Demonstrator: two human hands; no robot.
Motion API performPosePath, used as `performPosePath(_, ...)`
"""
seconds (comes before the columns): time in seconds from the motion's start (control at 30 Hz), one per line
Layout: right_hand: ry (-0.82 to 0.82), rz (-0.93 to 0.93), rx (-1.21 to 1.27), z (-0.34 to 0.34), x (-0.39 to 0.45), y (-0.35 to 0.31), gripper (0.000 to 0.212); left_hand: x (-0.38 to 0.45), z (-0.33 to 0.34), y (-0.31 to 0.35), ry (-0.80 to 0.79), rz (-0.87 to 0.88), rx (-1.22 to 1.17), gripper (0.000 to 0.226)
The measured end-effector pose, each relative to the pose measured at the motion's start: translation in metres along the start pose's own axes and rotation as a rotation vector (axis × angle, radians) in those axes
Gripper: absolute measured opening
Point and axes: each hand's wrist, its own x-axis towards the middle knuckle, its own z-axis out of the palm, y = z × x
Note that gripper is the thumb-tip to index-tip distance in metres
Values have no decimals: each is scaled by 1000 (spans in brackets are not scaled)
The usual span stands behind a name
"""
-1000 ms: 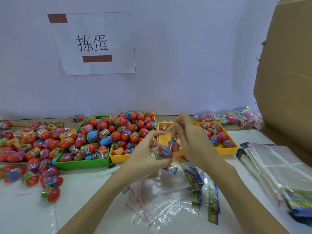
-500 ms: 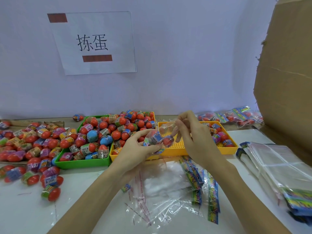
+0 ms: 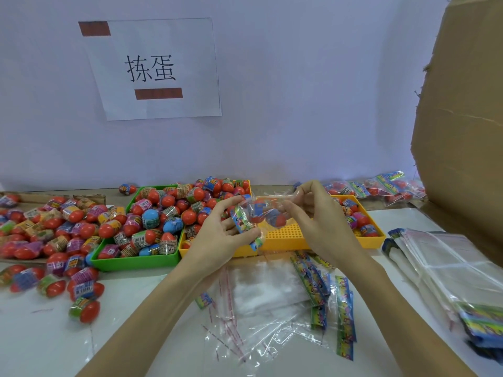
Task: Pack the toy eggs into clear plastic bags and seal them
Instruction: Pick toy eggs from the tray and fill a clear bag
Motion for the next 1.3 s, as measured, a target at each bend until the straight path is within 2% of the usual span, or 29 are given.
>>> performPosePath(0.17, 74, 18, 82, -1, 0, -1, 14, -2, 3, 3, -89, -22, -36, 72)
performPosePath(0.37, 48, 58, 133, -2, 2, -2, 15, -3, 6, 7, -69, -78, -312, 72)
performPosePath(0.53, -40, 21, 180, -1, 1, -3, 15, -6, 9, 5, -37, -77, -201, 76)
performPosePath(0.73, -126, -27, 210, -2, 0, -5, 14, -7, 9, 8, -81, -48, -271, 63)
performPosePath(0.83, -95, -71, 183, 0, 0, -5, 13, -6, 10, 8, -54, -27, -295, 67)
performPosePath(1.0, 68, -185, 42, 0, -1, -6, 18, -5, 9, 10, -33, -37, -373, 70)
performPosePath(1.1, 29, -229, -71, 2, -2, -3, 20, -5, 8, 9, -42, -65, -370, 70)
performPosePath(1.2, -4, -228, -73, 3, -2, -3, 20, -6, 9, 9, -49, -69, -311, 72)
performPosePath(1.3, -16, -220, -55, 1, -1, -3, 19, -8, 7, 11, -84, -51, -265, 59)
